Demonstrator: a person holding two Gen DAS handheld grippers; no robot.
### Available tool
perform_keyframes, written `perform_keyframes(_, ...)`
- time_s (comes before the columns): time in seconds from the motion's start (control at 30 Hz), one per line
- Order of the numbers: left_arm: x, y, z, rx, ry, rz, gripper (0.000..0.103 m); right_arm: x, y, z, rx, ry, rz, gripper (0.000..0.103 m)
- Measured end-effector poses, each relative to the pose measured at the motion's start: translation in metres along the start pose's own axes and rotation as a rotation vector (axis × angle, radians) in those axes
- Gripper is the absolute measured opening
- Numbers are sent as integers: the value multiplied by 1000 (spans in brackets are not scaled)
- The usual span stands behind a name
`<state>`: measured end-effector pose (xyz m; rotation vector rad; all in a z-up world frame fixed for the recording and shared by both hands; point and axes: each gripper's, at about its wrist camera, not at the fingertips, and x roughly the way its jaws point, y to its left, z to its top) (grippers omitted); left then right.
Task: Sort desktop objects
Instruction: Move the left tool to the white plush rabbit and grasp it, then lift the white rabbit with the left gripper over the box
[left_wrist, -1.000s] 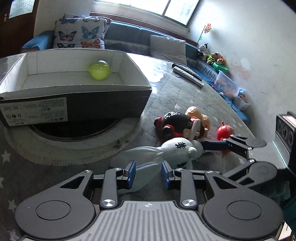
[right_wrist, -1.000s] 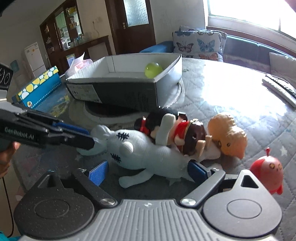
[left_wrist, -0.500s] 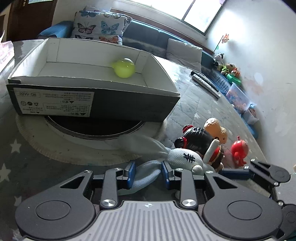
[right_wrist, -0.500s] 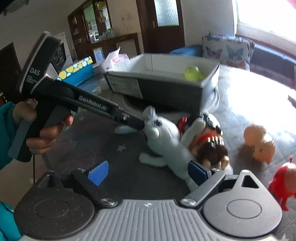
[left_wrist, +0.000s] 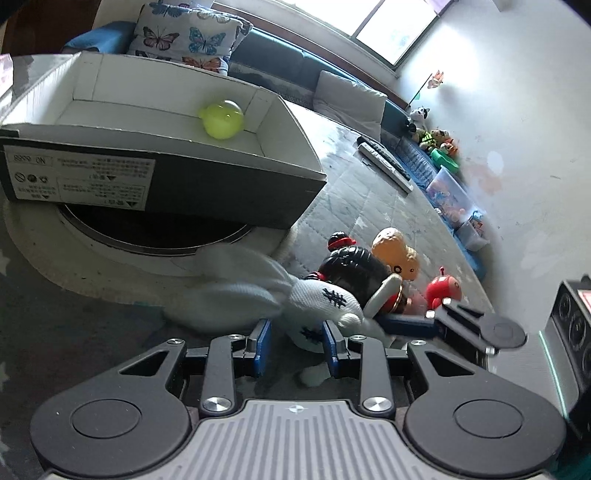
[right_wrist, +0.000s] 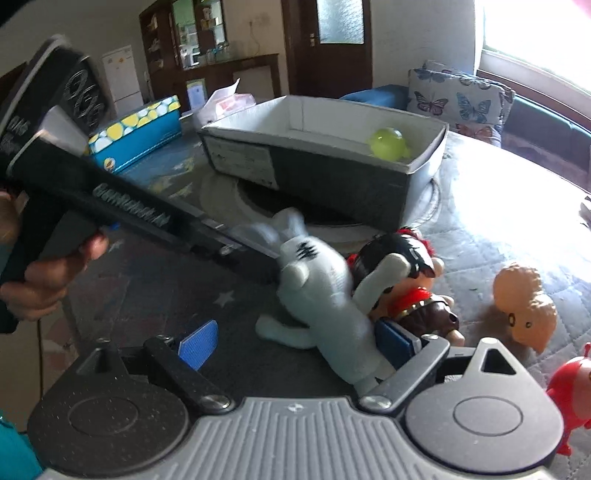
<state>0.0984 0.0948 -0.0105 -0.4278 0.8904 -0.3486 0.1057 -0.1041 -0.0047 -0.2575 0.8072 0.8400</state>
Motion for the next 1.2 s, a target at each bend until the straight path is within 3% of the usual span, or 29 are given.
perform_keyframes(0.23,-3,6,5,-46,-10,-11,32,-8,15,-2,1,11,122,92)
perform_keyframes(0.43,-7,5,9,-75,-33,-46,32,-1,8,-1,49,10,62,86)
perform_keyframes(0.67,5,0,17,-90,-13,-55,32,9,-8,1,155,12,8,71)
perform_keyframes(0.77,12,3,23,-140,-5,-53,32,9,-9,2,164,8,4,60)
perform_keyframes(1.2,34,11,30,-219,34,-50,42,11,-8,2,176,-9,0,41)
